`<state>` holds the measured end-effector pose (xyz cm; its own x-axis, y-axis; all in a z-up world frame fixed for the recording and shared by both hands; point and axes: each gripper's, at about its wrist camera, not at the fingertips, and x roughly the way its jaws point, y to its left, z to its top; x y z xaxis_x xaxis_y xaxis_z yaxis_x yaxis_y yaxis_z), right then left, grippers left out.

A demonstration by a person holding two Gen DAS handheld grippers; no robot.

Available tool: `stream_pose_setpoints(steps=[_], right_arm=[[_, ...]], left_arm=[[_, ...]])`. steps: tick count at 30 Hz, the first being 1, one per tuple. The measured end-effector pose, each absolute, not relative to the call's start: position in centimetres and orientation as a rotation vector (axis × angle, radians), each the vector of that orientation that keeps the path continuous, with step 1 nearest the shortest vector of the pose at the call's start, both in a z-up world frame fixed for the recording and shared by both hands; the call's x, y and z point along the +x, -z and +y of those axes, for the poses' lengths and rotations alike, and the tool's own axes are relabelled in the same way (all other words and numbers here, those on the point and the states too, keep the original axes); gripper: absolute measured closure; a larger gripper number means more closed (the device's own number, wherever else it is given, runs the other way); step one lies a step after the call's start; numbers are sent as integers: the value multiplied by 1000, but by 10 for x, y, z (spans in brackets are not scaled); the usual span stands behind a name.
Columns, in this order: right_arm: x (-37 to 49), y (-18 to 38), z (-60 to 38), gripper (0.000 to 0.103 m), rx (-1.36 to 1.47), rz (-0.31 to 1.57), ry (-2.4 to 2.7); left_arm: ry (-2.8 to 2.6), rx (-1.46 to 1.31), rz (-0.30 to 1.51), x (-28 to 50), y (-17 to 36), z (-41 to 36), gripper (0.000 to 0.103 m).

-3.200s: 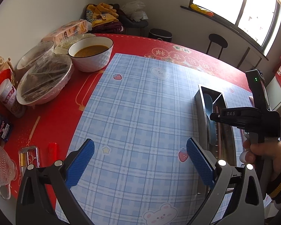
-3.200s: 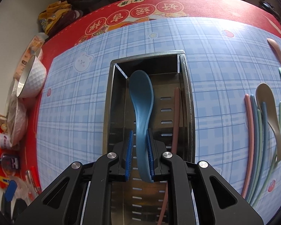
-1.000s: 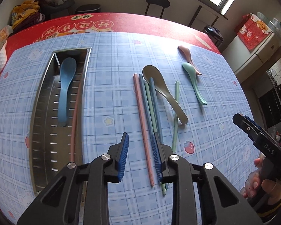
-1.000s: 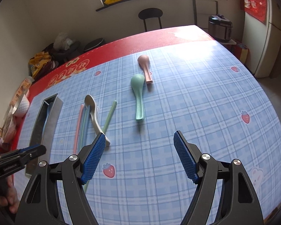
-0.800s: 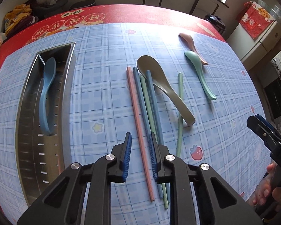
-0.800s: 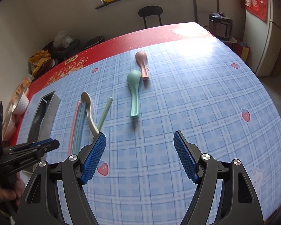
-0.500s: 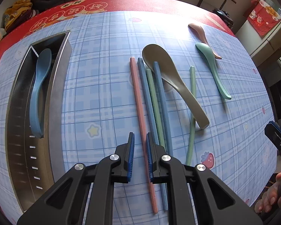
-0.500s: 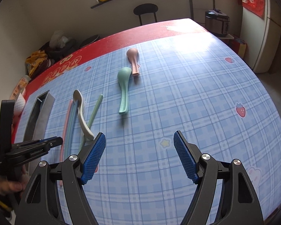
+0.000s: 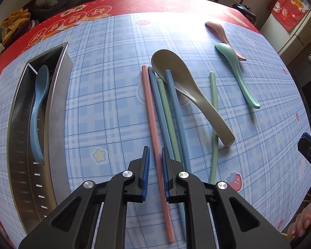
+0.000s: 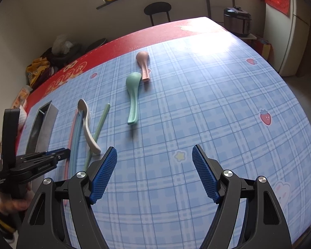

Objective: Organize utensils
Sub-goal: 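Lift the pink chopstick with the left gripper, then lower the pink chopstick into the caddy while the right gripper grasps the beige spoon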

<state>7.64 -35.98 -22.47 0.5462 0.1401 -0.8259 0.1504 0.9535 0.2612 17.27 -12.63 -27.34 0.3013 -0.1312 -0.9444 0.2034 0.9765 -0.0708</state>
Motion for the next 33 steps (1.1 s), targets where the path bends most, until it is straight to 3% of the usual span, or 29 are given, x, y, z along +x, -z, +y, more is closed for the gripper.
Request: stream_pose_setpoints(steps=[12,17,33], right_arm=[[69,233,-352,30,337,1024,2],[65,231,-351,30,333,1020,2],[86,228,-309,31,258,1000,-109]], left_arm=[[219,96,1222,169,274,-131,92],[211,31,1249,169,272,-119,98],[221,-48,1056,107,196,-62,98]])
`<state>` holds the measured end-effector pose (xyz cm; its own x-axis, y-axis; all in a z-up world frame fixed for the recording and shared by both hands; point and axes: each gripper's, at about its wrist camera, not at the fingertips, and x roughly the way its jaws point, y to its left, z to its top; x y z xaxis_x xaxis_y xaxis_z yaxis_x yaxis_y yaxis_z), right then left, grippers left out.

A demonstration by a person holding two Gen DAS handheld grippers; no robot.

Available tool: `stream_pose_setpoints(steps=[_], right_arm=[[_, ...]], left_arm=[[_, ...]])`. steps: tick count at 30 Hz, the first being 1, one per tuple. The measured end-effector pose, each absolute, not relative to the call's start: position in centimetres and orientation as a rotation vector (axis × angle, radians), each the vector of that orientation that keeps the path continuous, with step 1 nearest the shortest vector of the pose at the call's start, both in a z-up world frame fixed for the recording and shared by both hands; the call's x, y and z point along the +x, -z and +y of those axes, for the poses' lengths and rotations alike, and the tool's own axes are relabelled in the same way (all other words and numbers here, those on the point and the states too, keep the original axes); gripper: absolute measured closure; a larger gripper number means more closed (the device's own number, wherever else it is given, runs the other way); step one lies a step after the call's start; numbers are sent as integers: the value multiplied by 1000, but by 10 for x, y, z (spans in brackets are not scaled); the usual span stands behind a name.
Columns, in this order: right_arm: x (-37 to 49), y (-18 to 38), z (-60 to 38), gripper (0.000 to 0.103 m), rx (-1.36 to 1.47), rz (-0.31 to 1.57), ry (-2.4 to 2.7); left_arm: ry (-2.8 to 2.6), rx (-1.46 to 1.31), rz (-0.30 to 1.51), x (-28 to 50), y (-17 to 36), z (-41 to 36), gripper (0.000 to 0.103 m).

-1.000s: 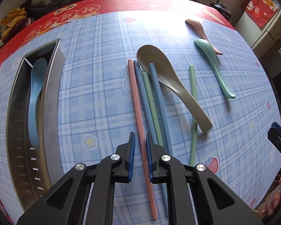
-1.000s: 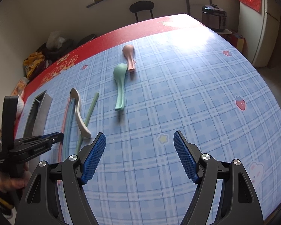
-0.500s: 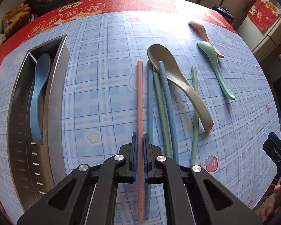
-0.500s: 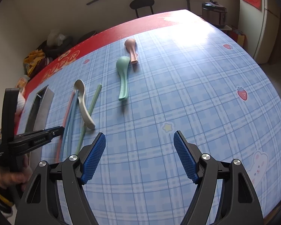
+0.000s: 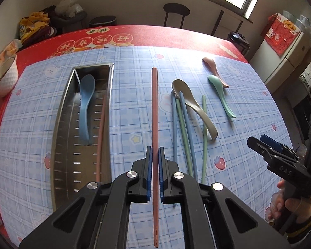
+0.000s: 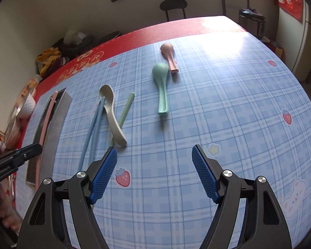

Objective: Organize utensils
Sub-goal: 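Lower the pink chopstick into the caddy while the right gripper grasps the beige spoon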

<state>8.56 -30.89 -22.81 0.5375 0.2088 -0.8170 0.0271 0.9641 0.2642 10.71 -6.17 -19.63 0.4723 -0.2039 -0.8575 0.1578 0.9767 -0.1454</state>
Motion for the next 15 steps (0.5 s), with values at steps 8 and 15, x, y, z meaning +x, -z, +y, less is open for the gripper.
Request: stream_pose_setpoints(steps=[8,15], right_arm=[[128,230,-260,60,101,990,-278],[170,248,-234,73,24,1058,-287]], left_arm=[[156,-125,1007,87,182,-13,98],[111,-176,998,80,182,18,98]])
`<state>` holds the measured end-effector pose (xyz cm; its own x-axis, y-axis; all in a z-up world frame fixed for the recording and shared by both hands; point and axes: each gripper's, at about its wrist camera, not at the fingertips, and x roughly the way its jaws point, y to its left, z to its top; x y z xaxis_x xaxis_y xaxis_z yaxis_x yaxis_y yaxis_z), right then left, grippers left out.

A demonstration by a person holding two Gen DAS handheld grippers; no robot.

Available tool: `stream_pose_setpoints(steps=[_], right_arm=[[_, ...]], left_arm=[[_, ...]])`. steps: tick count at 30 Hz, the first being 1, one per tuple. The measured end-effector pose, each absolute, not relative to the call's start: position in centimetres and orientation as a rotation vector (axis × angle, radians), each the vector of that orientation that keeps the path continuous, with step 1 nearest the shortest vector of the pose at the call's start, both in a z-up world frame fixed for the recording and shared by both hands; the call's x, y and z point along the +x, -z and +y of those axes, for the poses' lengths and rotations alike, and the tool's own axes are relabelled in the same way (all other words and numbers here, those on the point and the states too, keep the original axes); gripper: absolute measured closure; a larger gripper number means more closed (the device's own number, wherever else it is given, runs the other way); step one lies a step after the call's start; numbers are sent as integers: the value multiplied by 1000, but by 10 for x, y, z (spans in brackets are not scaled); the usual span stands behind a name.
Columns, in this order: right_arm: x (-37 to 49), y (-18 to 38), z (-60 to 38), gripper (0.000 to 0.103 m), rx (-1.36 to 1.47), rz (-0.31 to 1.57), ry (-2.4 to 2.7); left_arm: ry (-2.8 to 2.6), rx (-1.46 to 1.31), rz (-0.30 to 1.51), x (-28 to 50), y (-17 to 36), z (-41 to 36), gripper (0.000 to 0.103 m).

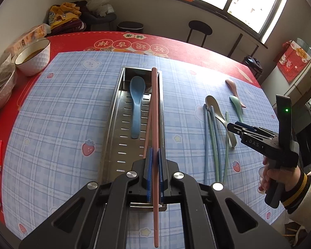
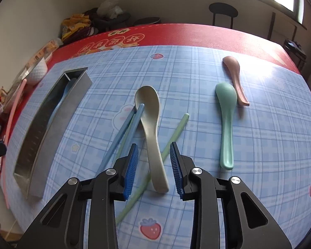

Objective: Organize utensils
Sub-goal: 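Lower the pink chopstick into the caddy while the right gripper grasps the beige spoon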

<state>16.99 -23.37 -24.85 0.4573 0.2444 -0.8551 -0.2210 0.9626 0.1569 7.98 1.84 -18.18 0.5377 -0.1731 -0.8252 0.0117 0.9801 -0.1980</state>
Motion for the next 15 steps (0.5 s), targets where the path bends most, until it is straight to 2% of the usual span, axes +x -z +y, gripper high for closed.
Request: stream_pose_setpoints(steps=[4,9,15], right_arm=[[185,258,-227,75,52,1096,-270],[197,267,-222,84,60,1135,-244],[197,269,-214,91,66,1155,-248]], left_arm=[[98,-193,998,77,183,30,98],[80,-216,997,77,184,45,98],[77,-235,999,80,186,56,98]])
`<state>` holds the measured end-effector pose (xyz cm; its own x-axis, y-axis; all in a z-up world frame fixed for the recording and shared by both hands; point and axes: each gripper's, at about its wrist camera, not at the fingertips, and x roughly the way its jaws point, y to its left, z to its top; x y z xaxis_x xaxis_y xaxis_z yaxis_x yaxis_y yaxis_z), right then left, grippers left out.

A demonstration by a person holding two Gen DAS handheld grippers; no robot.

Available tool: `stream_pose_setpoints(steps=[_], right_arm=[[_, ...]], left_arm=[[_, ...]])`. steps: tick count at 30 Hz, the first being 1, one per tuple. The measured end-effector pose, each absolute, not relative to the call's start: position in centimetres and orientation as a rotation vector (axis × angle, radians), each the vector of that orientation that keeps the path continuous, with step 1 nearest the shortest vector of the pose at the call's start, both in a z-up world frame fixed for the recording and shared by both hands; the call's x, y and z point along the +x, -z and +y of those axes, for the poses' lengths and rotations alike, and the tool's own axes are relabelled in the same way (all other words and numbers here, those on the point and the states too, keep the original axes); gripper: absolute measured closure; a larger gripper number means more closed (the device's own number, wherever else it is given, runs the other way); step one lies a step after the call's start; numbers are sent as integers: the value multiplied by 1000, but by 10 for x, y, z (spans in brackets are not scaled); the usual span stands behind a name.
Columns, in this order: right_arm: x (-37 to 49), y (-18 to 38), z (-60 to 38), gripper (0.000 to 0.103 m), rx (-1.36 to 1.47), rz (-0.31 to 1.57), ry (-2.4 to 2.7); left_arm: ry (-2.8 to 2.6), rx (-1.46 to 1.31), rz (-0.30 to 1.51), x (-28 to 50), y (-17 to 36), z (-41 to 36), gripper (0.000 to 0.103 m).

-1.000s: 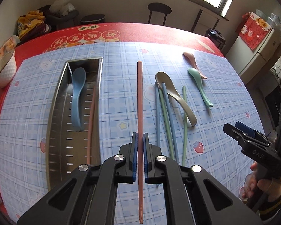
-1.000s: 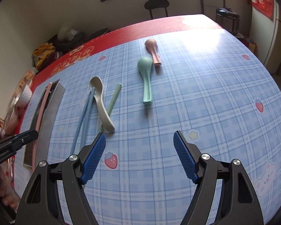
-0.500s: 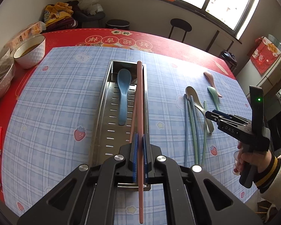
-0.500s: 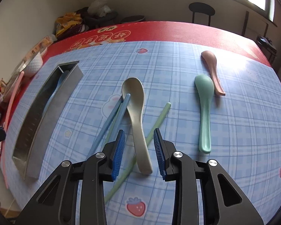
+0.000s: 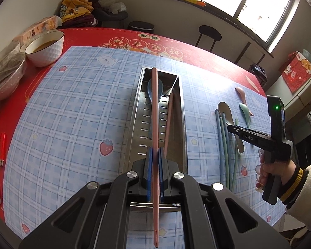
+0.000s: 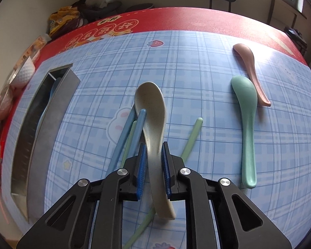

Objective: Organize utensils
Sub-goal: 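Lower the pink chopstick into the caddy while the right gripper grasps the beige spoon, then release the pink chopstick in the caddy and raise the left gripper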

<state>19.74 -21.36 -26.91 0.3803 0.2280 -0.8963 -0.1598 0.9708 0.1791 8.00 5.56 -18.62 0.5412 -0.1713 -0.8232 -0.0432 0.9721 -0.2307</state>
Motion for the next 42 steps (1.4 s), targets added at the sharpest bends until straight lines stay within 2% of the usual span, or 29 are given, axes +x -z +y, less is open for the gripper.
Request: stream_pose_setpoints(steps=[2,8,16,33,42], right_arm=[[196,269,-211,96,61,1159,-249],[188,259,-218,96,130,1120,-208],[159,244,-243,96,366,1073,-149],[125,223,-285,96,477,1007,-45],[104,212,-278,96,503,983,-82]], left_arm=[[79,-240,1002,82,187,57,98],[98,-241,1002,89,186,57,98],[136,-242,1037,104,194,52,98],[197,-208,1074,137,211,37,98],[200,-167,1153,158,236,31,97]])
